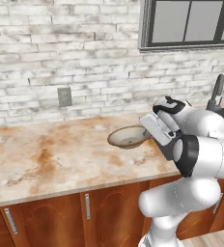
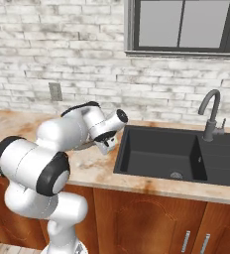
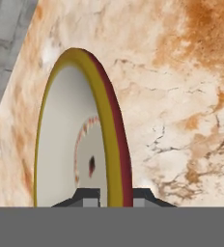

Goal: Pick the cup and bowl from the counter and place them on the counter next to the sink.

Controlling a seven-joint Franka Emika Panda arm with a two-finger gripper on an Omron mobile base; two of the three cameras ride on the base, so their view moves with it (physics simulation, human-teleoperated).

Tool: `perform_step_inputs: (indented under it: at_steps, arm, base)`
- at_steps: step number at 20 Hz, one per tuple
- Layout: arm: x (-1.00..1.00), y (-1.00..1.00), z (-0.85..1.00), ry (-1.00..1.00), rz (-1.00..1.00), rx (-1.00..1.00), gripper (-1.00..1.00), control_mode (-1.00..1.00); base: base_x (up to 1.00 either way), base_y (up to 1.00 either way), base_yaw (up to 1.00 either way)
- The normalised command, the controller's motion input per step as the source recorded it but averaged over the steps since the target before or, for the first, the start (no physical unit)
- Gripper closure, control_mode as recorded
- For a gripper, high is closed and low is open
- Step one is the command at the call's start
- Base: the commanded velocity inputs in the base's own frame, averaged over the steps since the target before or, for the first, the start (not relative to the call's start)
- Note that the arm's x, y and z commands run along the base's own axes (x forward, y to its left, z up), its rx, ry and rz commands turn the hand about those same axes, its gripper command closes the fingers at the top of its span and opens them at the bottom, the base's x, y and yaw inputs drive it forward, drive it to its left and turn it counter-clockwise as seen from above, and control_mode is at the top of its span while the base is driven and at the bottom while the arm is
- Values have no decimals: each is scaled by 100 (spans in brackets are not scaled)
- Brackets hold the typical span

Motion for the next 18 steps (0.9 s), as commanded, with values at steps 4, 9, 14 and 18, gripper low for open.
perform_step_inputs:
  at_steps: [4, 9, 14, 18]
  arm:
    - [27, -29, -18, 1, -3, 0, 100, -100]
    - [34, -21, -32, -1, -2, 0, 100, -100]
    - [8, -13, -36, -7, -2, 0, 100, -100]
    - [0, -23, -33, -3, 0, 0, 100, -100]
  base:
    - [0, 0, 0]
    - [0, 0, 0]
    - [0, 0, 0]
    - [0, 0, 0]
